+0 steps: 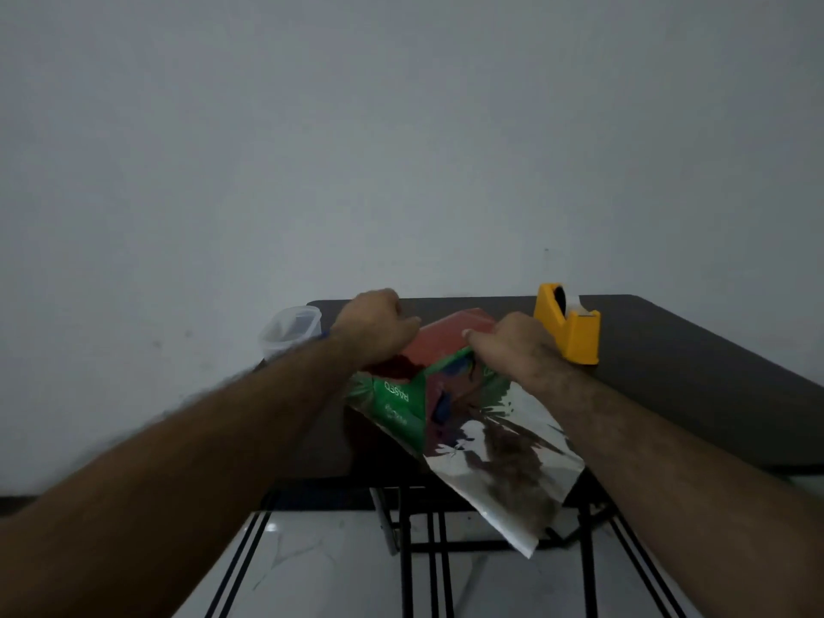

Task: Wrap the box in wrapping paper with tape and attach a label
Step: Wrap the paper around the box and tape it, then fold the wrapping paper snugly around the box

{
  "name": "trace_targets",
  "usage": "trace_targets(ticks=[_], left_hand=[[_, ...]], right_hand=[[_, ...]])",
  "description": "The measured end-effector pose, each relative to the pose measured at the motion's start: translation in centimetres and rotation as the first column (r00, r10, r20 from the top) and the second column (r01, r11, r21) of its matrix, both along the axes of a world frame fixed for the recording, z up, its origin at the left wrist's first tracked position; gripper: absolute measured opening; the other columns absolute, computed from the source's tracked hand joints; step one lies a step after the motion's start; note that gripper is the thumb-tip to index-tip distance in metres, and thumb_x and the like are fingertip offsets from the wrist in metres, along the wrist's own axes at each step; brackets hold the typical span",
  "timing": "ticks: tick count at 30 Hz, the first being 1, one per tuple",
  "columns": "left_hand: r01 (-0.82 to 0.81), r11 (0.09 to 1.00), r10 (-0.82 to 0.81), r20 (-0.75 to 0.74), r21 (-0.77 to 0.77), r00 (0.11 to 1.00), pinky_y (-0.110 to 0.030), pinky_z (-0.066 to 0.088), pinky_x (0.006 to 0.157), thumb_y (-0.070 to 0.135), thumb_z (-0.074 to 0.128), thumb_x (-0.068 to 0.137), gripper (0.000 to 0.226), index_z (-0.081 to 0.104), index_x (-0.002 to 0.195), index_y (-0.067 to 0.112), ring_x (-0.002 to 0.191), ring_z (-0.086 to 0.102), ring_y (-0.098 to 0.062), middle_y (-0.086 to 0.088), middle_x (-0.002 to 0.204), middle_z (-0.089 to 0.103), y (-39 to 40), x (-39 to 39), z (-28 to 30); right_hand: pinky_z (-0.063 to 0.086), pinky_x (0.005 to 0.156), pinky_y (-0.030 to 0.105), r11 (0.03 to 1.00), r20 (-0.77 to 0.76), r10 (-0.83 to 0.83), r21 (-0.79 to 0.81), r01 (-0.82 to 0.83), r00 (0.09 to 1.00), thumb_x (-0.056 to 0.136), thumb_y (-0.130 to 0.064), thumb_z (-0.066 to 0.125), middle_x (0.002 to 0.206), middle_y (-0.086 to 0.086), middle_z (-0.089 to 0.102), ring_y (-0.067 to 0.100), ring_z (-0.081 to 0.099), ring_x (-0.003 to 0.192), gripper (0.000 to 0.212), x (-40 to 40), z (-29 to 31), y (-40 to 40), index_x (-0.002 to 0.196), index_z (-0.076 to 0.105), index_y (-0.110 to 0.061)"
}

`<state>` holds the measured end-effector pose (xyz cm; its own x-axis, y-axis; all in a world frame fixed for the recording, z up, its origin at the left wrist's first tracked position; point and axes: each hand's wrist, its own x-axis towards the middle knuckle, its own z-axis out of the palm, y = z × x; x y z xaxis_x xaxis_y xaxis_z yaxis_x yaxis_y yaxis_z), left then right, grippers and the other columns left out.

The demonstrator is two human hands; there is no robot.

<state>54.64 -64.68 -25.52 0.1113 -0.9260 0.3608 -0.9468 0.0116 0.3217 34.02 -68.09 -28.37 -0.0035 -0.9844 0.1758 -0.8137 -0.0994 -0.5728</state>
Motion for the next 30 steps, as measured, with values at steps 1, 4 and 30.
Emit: trace_targets(ticks=[1,4,30], left_hand=[[-0.050,0.996,0.048,0.021,0.068,0.999,-0.033,0.055,0.079,0.048,0.060,0.094,0.039,0.069,0.107,0.012,0.095,0.068,-0.026,-0.007,0.104,0.071,0.1,0.3,-0.1],[-0.073,0.986,0.082,-0.053,0.152,0.995,-0.034,0.058,0.076,0.044,0.058,0.096,0.039,0.071,0.102,0.008,0.091,0.070,-0.028,-0.012,0.101,0.073,0.4,0.7,-0.7],[0.455,0.884,-0.467,0.257,0.107,0.846,-0.031,0.052,0.087,0.079,0.072,0.073,0.071,0.063,0.127,0.034,0.102,0.058,-0.007,0.014,0.112,0.057,3.8,3.5,-2.3]], right_hand=[[0.038,0.050,0.033,0.999,0.073,0.010,0.042,-0.014,0.997,0.097,-0.056,0.066,0.058,0.004,0.046,0.024,0.046,0.052,0.054,0.1,0.1,0.2,0.067,0.050,-0.015],[0.053,0.063,0.038,0.981,0.333,0.039,0.168,-0.100,0.942,0.098,-0.049,0.070,0.074,0.014,0.065,0.028,0.064,0.066,0.044,0.5,0.4,0.9,0.094,0.067,-0.006],[0.052,0.099,0.040,0.742,0.084,0.561,0.390,-0.545,0.824,0.053,-0.038,0.097,0.133,-0.007,0.065,0.017,0.061,0.124,0.092,-1.1,4.5,-0.6,0.137,0.061,-0.028]])
